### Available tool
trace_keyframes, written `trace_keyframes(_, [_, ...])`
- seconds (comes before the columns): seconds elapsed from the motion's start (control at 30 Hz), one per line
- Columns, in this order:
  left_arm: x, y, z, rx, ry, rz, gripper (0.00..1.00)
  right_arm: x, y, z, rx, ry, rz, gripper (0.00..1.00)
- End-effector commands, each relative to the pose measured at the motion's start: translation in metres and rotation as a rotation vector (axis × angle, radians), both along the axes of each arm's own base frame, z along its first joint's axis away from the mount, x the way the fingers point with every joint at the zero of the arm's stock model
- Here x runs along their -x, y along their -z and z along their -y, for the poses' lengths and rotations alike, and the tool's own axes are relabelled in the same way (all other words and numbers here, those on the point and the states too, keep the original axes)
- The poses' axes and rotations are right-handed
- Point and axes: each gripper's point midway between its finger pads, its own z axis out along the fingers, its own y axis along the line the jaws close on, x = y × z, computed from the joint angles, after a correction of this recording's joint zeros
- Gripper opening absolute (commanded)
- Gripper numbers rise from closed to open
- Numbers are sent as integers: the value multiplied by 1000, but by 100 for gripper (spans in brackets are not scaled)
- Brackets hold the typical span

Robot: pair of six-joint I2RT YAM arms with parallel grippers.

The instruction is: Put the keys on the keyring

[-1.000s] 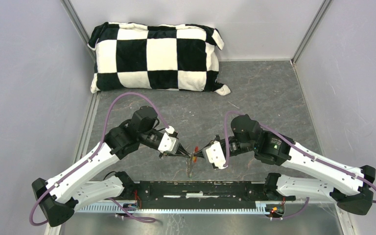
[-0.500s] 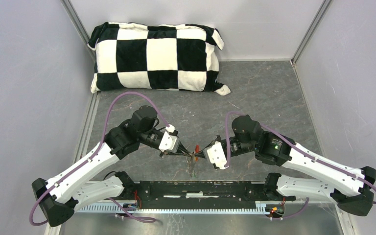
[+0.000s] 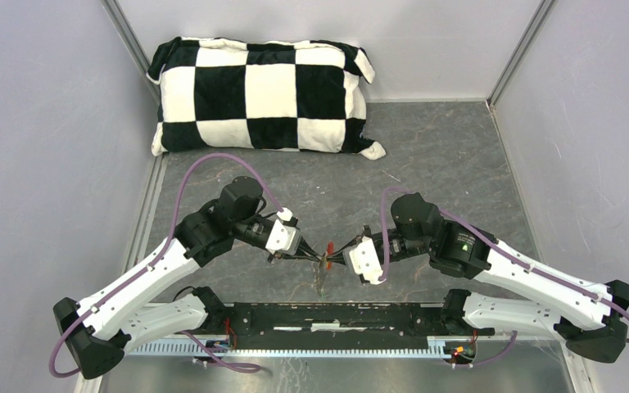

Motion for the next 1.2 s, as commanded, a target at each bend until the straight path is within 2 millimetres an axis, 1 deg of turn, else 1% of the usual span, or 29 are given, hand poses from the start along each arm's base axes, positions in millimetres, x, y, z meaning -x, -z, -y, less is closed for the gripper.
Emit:
trace_keyframes(0.0, [-4,-13,4,35,-9,21,2,1,-18,-5,-54,-21,33,0])
trace_keyframes(0.43, [-1,-8,2,25,4,26,2,-5,-27,-7,-75,-3,60,0])
trace_keyframes(0.8, [0,-8,1,23,6,26,2,-4,-34,-6,-94,0,68,0])
trace_keyframes(1.17, [0,-8,1,24,10,26,2,-8,-40,0,-102,25,109,0])
